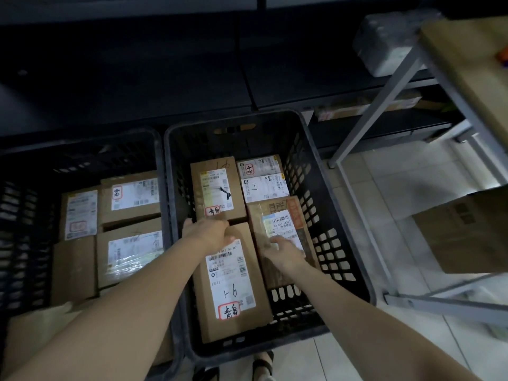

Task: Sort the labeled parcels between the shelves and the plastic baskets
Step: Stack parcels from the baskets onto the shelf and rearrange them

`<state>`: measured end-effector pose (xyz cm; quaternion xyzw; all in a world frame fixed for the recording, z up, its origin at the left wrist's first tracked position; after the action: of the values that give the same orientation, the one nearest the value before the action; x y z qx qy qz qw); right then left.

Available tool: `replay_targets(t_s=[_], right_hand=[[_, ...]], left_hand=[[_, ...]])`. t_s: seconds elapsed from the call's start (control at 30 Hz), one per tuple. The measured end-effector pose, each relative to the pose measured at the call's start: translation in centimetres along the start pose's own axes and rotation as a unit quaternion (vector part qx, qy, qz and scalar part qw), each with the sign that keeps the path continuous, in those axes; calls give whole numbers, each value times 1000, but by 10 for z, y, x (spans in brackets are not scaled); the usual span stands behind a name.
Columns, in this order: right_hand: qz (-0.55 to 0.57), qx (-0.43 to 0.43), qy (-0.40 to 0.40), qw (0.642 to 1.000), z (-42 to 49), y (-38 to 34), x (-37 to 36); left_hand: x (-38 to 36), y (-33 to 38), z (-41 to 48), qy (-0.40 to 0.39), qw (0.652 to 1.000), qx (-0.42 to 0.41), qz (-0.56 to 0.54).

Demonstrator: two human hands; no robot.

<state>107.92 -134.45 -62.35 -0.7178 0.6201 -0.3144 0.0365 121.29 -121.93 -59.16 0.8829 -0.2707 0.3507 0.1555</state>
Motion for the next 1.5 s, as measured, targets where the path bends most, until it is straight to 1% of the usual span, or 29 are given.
replay_targets(t_s=[0.07, 0.1, 0.2, 0.3, 0.37, 0.47, 0.57, 0.67, 0.8, 0.97, 1.07, 1.1, 1.13, 1.2, 1.27, 1.3, 1.43, 1.5], right_hand=[[43, 39, -66, 996, -4, -13, -11], [28, 45, -77, 996, -8, -19, -13], [-29, 55, -23, 998, -6, -28, -2], [-58, 65, 35, 996, -14, -40, 9], [-85, 91, 62, 990, -25, -51, 13], [-143, 148, 101, 973, -51, -78, 14], [-222, 212, 129, 943, -82, -115, 11], [-320, 279, 141, 895, -118, -161, -2], [-403, 396, 172, 807, -185, -231, -28], [-396, 551, 152, 718, -305, -314, -93], [-395, 638, 128, 649, -391, -354, -155], [-391, 660, 118, 631, -414, -363, -173], [-384, 689, 109, 605, -446, -375, -199], [-367, 732, 89, 567, -498, -390, -240], [-352, 781, 69, 511, -564, -402, -297], [-345, 798, 62, 491, -596, -406, -324], [-301, 847, 23, 437, -702, -414, -413], [-291, 854, -6, 431, -738, -417, -445]], left_hand=[[1, -3, 1, 14, 1000, -12, 15], [2, -4, 1, 31, 999, -18, 14], [8, -9, -4, 87, 995, -41, 3], [16, -13, -16, 118, 991, -68, -7], [26, -17, -30, 141, 987, -79, -3], [43, -26, -61, 162, 983, -88, 11], [64, -48, -102, 192, 978, -75, 44], [84, -85, -153, 231, 971, -25, 57], [99, -141, -247, 280, 956, 65, 53], [111, -208, -414, 348, 920, 180, 17], [102, -244, -523, 389, 888, 244, 10], [97, -254, -551, 398, 879, 263, 10], [88, -267, -589, 412, 863, 291, 10], [75, -286, -649, 428, 840, 333, 7], [51, -309, -724, 441, 810, 387, -3], [40, -319, -759, 448, 794, 411, -4], [-3, -354, -877, 466, 738, 488, -7], [-22, -370, -920, 472, 715, 516, -7]])
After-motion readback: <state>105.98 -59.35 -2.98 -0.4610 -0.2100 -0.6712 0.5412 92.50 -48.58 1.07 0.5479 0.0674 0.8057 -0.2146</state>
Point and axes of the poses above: each hand's wrist, its own z-axis towards the middle knuckle, its own x-axis out of the back of the hand, y = z × x, the point moved 6 cm from there along z, towards the middle knuckle, and after that the axes turned 1 degree about -y, right-handed, at the moved point
